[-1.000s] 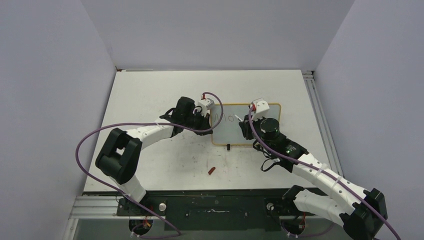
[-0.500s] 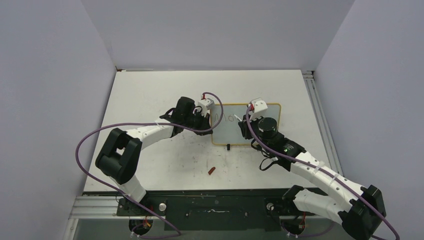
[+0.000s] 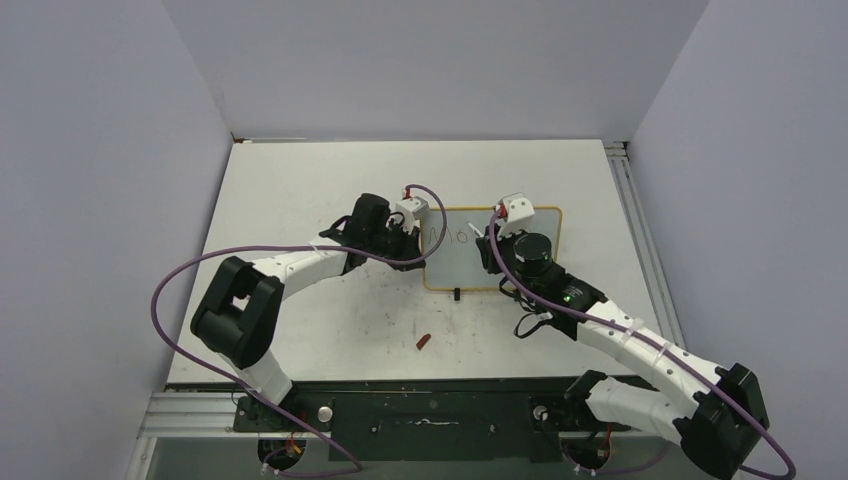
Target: Write a sentence on the whiteboard
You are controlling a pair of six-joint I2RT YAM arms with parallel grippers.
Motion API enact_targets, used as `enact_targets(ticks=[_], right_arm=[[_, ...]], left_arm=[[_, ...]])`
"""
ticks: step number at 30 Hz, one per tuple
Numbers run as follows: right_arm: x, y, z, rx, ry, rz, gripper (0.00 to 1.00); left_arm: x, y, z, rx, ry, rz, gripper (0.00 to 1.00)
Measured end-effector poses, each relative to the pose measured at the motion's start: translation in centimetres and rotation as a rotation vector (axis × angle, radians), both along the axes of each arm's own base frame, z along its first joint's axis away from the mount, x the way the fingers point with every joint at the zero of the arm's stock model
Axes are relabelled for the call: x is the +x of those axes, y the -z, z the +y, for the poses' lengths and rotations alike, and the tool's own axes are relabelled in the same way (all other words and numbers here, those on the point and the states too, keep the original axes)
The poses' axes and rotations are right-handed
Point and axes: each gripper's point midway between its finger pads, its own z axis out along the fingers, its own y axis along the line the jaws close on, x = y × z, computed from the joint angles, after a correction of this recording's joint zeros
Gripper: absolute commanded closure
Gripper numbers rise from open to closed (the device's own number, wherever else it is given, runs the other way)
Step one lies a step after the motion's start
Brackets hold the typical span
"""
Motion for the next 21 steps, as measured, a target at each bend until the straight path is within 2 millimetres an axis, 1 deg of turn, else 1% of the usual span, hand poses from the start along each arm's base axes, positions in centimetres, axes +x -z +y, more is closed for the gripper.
enact_targets(ticks=[7,14,21], right_arm=[[0.2,0.4,-0.2,-0.009,0.014,0.003,0.95],[0.0,1.2,-0.4,-0.017,0.019,0.017,0.95],[-0.6,2.7,-0.8,-0.021,0.025,0.049,0.95]], left_arm=[[0.0,0.0,0.0,0.001,0.0,0.0,0.95],[0.0,0.0,0.0,0.002,-0.002,-0.002,0.95],[0.1,0.0,0.1,0.006,-0.006,-0.004,0.95]])
